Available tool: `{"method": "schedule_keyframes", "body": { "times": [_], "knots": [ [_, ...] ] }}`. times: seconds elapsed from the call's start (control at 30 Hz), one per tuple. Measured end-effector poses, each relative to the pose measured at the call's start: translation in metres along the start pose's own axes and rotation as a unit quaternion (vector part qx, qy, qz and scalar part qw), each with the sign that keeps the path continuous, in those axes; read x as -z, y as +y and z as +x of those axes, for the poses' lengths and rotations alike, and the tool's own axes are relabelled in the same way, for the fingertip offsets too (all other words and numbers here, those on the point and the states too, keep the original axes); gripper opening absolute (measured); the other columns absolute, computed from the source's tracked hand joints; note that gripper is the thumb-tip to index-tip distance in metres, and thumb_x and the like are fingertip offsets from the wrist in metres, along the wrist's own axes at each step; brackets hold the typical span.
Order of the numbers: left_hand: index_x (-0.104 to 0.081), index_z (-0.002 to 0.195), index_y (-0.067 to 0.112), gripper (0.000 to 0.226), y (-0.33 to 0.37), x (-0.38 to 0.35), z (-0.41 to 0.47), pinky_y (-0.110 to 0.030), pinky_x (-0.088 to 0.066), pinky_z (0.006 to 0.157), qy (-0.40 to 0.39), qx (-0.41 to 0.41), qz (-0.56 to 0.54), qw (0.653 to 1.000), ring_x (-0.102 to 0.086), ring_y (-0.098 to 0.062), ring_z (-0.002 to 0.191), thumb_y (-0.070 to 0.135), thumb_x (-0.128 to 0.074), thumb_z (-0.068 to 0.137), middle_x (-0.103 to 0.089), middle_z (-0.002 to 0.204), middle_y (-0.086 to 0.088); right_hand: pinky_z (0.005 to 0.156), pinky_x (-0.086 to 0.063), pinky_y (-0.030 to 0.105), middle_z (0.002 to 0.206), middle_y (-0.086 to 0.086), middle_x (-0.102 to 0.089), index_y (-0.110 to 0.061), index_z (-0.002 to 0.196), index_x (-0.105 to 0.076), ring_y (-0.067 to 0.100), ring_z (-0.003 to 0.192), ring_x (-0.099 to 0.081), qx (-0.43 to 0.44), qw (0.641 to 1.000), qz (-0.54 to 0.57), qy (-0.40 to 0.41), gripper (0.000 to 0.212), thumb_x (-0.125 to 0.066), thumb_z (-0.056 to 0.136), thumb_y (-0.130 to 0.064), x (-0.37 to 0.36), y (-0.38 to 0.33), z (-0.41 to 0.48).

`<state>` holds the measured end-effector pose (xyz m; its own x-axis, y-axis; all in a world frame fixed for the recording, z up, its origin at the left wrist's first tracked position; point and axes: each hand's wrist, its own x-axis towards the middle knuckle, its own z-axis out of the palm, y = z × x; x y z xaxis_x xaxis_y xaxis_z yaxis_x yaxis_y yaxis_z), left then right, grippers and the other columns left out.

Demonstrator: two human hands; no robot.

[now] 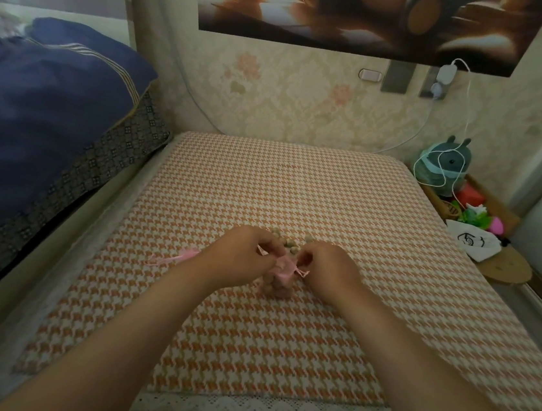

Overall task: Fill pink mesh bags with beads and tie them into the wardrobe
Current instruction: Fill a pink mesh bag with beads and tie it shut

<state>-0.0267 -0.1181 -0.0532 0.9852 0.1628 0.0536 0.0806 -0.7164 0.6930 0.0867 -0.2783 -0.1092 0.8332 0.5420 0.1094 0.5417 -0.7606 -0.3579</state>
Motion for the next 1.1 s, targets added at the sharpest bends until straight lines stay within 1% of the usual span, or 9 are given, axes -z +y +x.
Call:
{"method": "schedule_keyframes", "body": {
  "times": [0.1, 0.27, 0.43, 0.57, 0.7, 0.87, 0.93, 1.03, 1.1],
  "knots": [
    [-0.075, 0.107, 0.022, 0.023, -0.001, 0.000, 0.001, -0.012, -0.044, 0.065, 0.000, -0.004, 0.006, 1.000, -0.059, 0.003, 0.078, 0.016, -0.060, 0.091, -0.070, 0.106, 0.011, 0.063, -0.045, 0.026, 0.094, -0.011, -0.070, -0.032, 0.094, -0.069, 0.013, 0.088, -0.066, -0.014, 1.000, 0.027, 0.001, 0.010, -0.073, 0.087, -0.025, 0.001, 0.001, 0.003],
    [-0.073, 0.111, 0.022, 0.023, -0.003, -0.001, 0.003, 0.000, -0.038, 0.060, 0.002, -0.016, 0.020, 1.000, -0.054, 0.010, 0.077, 0.018, -0.059, 0.094, -0.064, 0.102, 0.014, 0.078, -0.054, 0.029, 0.092, -0.016, -0.073, -0.030, 0.094, -0.076, 0.002, 0.087, -0.066, -0.017, 0.987, 0.145, 0.070, 0.006, -0.077, 0.088, -0.030, 0.035, -0.013, -0.003],
    [-0.072, 0.112, 0.022, 0.023, -0.003, -0.001, 0.004, -0.007, -0.039, 0.063, 0.004, -0.015, 0.009, 1.000, -0.055, 0.005, 0.075, 0.018, -0.058, 0.094, -0.067, 0.098, 0.012, 0.062, -0.038, 0.010, 0.085, -0.016, -0.073, -0.030, 0.085, -0.076, -0.015, 0.062, -0.057, 0.053, 0.973, 0.216, 0.069, 0.007, -0.082, 0.084, -0.027, 0.061, -0.038, -0.023],
    [-0.073, 0.107, 0.023, 0.022, -0.003, -0.001, 0.003, -0.022, -0.050, 0.071, -0.007, -0.010, -0.004, 1.000, -0.064, -0.004, 0.078, 0.017, -0.058, 0.093, -0.073, 0.095, 0.007, 0.067, -0.045, 0.020, 0.092, -0.020, -0.074, -0.032, 0.093, -0.078, -0.013, 0.068, -0.057, 0.094, 0.988, 0.120, 0.015, 0.008, -0.077, 0.086, -0.037, 0.056, -0.044, -0.034],
    [-0.074, 0.105, 0.024, 0.020, -0.001, 0.000, 0.000, -0.027, -0.053, 0.084, -0.008, -0.016, 0.001, 1.000, -0.065, -0.007, 0.089, 0.019, -0.060, 0.093, -0.073, 0.099, 0.009, 0.078, -0.053, 0.035, 0.103, -0.014, -0.067, -0.034, 0.098, -0.078, 0.005, 0.092, -0.061, 0.109, 0.994, 0.004, -0.001, 0.015, -0.067, 0.093, -0.042, 0.058, -0.046, -0.031],
    [-0.075, 0.107, 0.023, 0.022, -0.002, 0.002, -0.001, -0.013, -0.047, 0.073, -0.005, -0.031, 0.000, 1.000, -0.059, 0.005, 0.079, 0.018, -0.059, 0.093, -0.069, 0.092, 0.015, 0.068, -0.045, 0.026, 0.115, -0.019, -0.054, -0.038, 0.106, -0.074, 0.006, 0.094, -0.057, 0.111, 0.993, -0.007, -0.028, 0.025, -0.055, 0.097, -0.026, 0.060, -0.038, -0.031],
    [-0.075, 0.107, 0.022, 0.021, -0.003, 0.003, 0.000, -0.010, -0.046, 0.073, -0.008, -0.033, -0.005, 0.999, -0.059, 0.007, 0.081, 0.017, -0.060, 0.093, -0.066, 0.089, 0.018, 0.070, -0.045, 0.027, 0.117, -0.019, -0.054, -0.040, 0.107, -0.073, 0.006, 0.095, -0.057, 0.115, 0.992, -0.015, -0.042, 0.022, -0.056, 0.096, -0.032, 0.060, -0.035, -0.032],
    [-0.074, 0.108, 0.023, 0.021, -0.004, 0.007, 0.001, -0.015, -0.050, 0.081, -0.016, -0.026, -0.022, 0.999, -0.063, 0.000, 0.091, 0.017, -0.063, 0.091, -0.067, 0.093, 0.019, 0.071, -0.045, 0.029, 0.106, -0.019, -0.057, -0.041, 0.108, -0.074, 0.008, 0.096, -0.058, 0.116, 0.991, -0.025, -0.057, 0.021, -0.060, 0.094, -0.048, 0.056, -0.032, -0.032],
    [-0.069, 0.113, 0.027, 0.028, -0.007, 0.008, 0.001, -0.024, -0.055, 0.085, -0.038, -0.020, -0.044, 0.998, -0.065, -0.003, 0.092, 0.023, -0.069, 0.086, -0.068, 0.100, 0.017, 0.067, -0.041, 0.027, 0.095, -0.020, -0.054, -0.040, 0.111, -0.075, 0.008, 0.092, -0.056, 0.120, 0.990, -0.028, -0.062, 0.021, -0.059, 0.097, -0.044, 0.053, -0.032, -0.032]
  ]
}}
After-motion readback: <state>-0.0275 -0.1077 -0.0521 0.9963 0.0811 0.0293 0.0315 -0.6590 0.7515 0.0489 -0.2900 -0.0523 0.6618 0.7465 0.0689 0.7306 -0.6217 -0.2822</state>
